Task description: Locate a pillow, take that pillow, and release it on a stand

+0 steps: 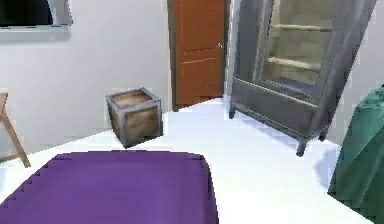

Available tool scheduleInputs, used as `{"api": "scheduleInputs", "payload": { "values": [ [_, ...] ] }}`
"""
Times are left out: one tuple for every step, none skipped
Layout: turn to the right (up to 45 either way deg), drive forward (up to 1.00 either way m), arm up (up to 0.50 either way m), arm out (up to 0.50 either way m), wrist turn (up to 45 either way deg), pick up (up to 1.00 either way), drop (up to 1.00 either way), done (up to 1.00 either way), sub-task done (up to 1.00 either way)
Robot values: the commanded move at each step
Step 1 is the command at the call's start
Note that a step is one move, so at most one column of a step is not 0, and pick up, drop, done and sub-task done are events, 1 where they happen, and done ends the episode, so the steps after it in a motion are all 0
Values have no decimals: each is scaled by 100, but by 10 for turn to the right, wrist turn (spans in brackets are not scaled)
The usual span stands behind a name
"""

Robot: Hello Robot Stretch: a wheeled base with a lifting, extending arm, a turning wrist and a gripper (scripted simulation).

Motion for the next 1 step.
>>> {"api": "scheduleInputs", "payload": {
  "values": [
    [450,0,0,0,0,0,0,0,0]
  ]
}}
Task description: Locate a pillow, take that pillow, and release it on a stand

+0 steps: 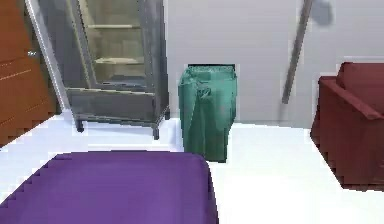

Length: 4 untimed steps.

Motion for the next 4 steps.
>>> {"api": "scheduleInputs", "payload": {
  "values": [
    [210,0,0,0,0,0,0,0,0],
    [30,0,0,0,0,0,0,0,0],
    [-450,0,0,0,0,0,0,0,0],
    [-450,0,0,0,0,0,0,0,0]
  ]
}}
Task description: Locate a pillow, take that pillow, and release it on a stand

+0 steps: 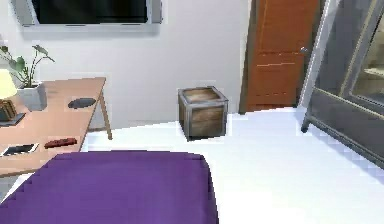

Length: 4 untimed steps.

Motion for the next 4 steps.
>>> {"api": "scheduleInputs", "payload": {
  "values": [
    [-420,0,0,0,0,0,0,0,0],
    [450,0,0,0,0,0,0,0,0],
    [450,0,0,0,0,0,0,0,0],
    [450,0,0,0,0,0,0,0,0]
  ]
}}
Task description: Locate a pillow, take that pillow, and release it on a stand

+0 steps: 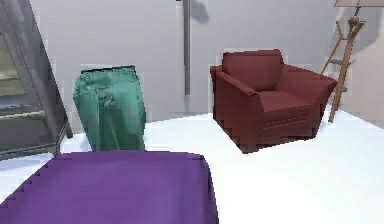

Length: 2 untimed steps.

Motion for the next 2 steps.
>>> {"api": "scheduleInputs", "payload": {
  "values": [
    [60,0,0,0,0,0,0,0,0],
    [-450,0,0,0,0,0,0,0,0]
  ]
}}
